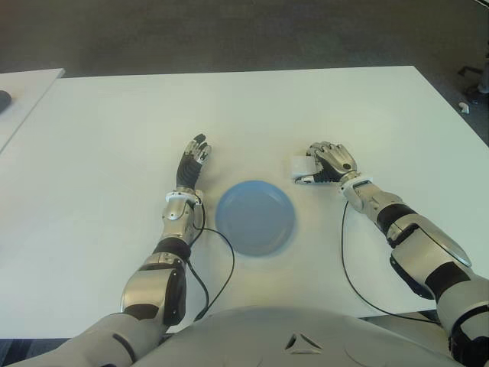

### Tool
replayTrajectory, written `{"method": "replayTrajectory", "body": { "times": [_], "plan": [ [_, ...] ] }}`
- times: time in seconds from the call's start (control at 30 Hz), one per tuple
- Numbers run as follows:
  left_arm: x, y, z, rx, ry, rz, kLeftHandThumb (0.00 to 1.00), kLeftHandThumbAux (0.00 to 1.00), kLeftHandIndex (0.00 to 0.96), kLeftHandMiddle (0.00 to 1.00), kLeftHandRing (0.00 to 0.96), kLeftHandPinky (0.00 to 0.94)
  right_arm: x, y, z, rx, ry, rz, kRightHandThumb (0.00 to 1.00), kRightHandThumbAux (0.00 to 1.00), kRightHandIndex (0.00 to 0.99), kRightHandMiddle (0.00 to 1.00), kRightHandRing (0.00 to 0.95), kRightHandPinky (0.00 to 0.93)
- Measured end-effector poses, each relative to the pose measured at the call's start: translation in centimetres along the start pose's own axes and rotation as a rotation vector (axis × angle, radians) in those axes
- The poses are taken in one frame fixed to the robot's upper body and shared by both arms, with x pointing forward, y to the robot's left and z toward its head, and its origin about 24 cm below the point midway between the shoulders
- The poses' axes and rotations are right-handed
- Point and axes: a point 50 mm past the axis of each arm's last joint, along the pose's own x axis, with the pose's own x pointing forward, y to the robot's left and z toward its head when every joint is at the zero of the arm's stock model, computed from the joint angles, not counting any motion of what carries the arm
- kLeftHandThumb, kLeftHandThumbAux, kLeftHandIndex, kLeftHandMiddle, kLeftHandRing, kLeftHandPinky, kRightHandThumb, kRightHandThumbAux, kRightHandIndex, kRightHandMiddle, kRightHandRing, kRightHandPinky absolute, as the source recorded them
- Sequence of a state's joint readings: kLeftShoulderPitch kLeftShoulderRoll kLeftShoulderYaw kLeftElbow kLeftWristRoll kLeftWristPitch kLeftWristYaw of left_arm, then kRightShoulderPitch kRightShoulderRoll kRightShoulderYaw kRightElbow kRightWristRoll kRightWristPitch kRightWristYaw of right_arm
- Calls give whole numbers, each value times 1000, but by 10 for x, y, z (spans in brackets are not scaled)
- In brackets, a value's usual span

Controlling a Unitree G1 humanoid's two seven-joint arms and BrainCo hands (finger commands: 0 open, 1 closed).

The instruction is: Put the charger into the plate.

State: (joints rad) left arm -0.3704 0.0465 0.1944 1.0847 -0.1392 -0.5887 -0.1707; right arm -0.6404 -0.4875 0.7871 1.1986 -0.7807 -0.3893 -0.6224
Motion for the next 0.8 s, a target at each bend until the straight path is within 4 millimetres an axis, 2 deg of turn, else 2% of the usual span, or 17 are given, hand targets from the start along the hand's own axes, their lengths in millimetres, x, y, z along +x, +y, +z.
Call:
{"method": "replayTrajectory", "body": {
  "times": [0.47, 0.8],
  "plan": [
    [6, 4, 6, 17, -7, 8, 0, 525, 84, 69, 69, 112, -24, -25, 7, 112, -85, -108, 742, 710, 439, 873, 863, 861],
    [5, 2, 2, 35, 16, 23, 0, 511, 73, 59, 57, 99, -34, -68, 26, 147, -100, -292, 743, 709, 440, 881, 871, 879]
  ]
}}
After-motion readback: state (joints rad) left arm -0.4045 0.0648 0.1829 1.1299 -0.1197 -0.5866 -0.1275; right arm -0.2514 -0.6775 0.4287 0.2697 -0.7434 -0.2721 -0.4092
